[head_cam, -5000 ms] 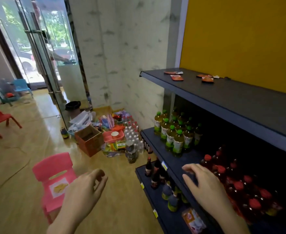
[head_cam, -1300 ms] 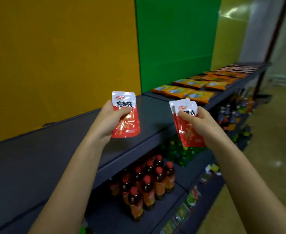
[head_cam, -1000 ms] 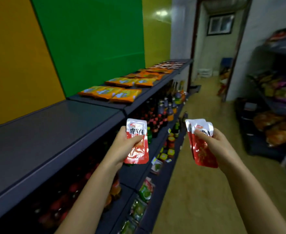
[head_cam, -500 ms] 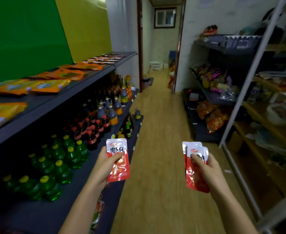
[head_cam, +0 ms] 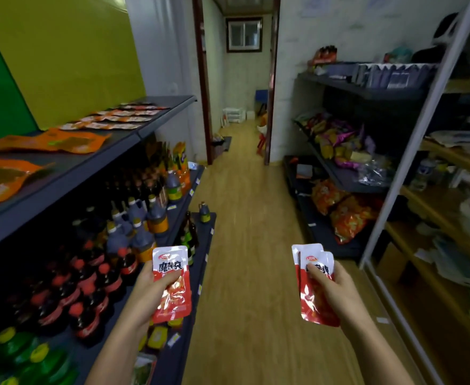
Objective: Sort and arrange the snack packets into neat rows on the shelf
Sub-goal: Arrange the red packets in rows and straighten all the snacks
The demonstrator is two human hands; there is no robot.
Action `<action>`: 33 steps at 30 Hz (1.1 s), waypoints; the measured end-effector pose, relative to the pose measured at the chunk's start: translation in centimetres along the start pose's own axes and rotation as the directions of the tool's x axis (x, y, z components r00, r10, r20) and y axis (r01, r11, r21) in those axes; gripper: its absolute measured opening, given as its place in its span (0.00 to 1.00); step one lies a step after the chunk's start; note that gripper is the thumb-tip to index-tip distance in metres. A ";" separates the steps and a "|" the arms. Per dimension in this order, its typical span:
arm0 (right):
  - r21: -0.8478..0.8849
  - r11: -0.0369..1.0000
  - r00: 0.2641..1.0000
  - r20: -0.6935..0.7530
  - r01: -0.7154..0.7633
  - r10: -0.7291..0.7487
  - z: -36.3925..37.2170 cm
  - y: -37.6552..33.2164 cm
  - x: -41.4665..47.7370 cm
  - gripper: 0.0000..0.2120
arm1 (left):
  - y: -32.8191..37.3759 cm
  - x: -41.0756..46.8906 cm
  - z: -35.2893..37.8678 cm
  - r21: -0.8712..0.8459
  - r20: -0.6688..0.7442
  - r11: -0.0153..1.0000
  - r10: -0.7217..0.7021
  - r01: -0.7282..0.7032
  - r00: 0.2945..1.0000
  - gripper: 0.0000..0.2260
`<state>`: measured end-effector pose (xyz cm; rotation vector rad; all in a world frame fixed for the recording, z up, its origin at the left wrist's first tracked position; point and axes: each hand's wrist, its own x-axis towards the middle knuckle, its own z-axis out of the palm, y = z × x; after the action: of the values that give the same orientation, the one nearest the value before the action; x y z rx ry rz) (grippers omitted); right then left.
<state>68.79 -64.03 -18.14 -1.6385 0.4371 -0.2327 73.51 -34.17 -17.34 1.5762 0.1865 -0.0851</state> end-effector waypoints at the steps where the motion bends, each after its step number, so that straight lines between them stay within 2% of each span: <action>1: 0.009 1.000 1.000 -0.010 0.009 -0.009 0.5 -0.8 2.1 0.08 | 0.9 2.3 0.5 0.000 0.007 1.000 0.014 -0.014 1.000 0.12; 7: 0.045 0.999 0.999 -0.049 0.003 -0.001 1.8 -2.7 12.8 0.08 | 4.0 13.8 5.0 -0.047 0.057 0.999 0.004 -0.002 0.998 0.09; 13: 0.045 0.997 0.995 -0.080 -0.062 0.066 3.6 -1.1 24.3 0.07 | 3.5 24.7 10.3 0.068 0.086 0.998 -0.011 0.005 0.996 0.08; 17: 0.055 0.996 0.995 -0.067 -0.068 0.072 5.0 -1.7 34.5 0.09 | 4.7 33.6 14.1 0.087 0.070 0.996 0.007 -0.013 0.998 0.08; 24: -0.004 0.998 0.996 0.062 0.063 -0.062 9.0 -8.3 52.5 0.03 | 9.6 49.3 19.6 0.049 -0.034 0.996 0.081 -0.079 0.996 0.11; 30: 0.032 0.999 0.992 0.128 0.007 -0.011 13.5 -9.8 64.3 0.07 | 11.0 60.3 21.5 0.096 -0.121 0.994 0.057 -0.045 0.991 0.09; 33: 0.017 1.000 0.983 0.184 -0.017 0.014 16.0 -9.6 70.3 0.07 | 11.0 66.0 21.7 0.110 -0.161 0.994 0.023 -0.005 0.987 0.13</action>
<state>140.23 -77.90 -17.88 -1.6208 0.3056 -0.0718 141.68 -51.61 -18.18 1.6939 0.3026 0.0456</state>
